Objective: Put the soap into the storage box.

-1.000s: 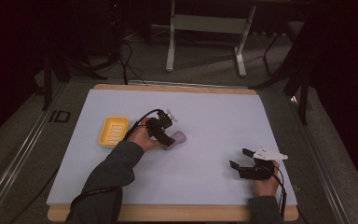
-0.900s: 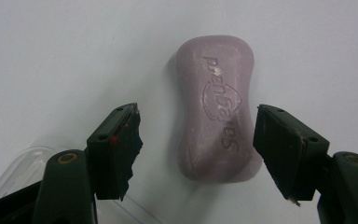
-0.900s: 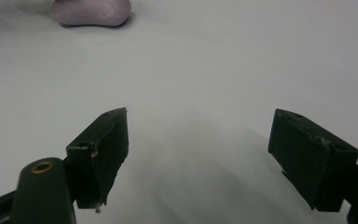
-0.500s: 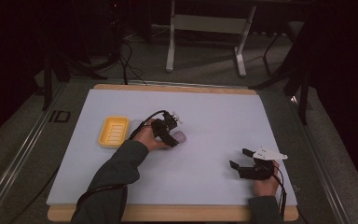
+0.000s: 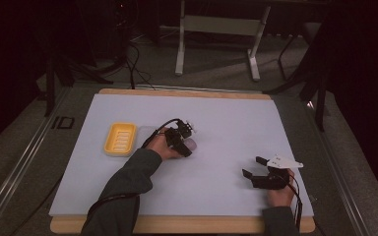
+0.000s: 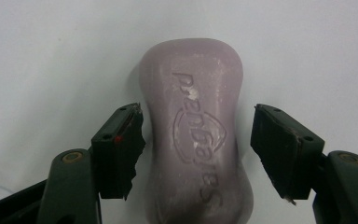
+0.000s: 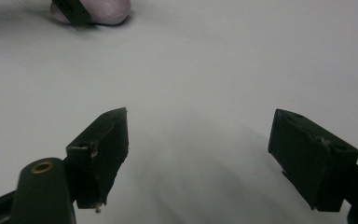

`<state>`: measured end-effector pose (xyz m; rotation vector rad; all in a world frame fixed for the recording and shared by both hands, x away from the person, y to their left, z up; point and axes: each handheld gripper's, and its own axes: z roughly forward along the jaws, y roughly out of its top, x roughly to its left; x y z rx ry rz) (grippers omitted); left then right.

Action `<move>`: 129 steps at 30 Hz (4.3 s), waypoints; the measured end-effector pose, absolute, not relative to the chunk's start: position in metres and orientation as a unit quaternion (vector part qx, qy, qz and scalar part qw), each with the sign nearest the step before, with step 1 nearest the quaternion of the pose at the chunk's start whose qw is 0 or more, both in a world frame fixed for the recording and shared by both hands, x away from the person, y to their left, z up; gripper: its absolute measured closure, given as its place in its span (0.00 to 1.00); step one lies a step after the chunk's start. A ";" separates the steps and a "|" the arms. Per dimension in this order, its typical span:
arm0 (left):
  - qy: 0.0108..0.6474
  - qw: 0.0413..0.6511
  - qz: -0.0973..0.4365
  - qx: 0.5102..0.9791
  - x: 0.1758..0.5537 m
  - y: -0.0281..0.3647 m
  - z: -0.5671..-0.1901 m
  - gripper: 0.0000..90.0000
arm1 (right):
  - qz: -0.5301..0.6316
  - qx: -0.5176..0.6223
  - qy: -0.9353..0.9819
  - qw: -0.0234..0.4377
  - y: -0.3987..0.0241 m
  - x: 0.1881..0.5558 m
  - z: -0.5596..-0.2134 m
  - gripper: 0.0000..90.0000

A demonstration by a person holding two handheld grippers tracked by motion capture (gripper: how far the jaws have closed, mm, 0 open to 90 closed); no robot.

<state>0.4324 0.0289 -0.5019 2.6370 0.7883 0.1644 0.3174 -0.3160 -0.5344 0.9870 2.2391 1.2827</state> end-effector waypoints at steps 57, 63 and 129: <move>0.261 0.092 0.037 0.960 0.439 0.030 -0.487 0.55 | 0.446 0.352 0.802 0.185 -0.314 0.319 -0.535 0.22; 0.258 0.087 0.040 0.961 0.438 0.032 -0.483 0.55 | 0.443 0.350 0.804 0.187 -0.313 0.319 -0.535 0.22; 0.450 0.082 0.056 0.888 0.455 0.138 -0.446 0.55 | 0.445 0.348 0.802 0.191 -0.313 0.317 -0.535 0.21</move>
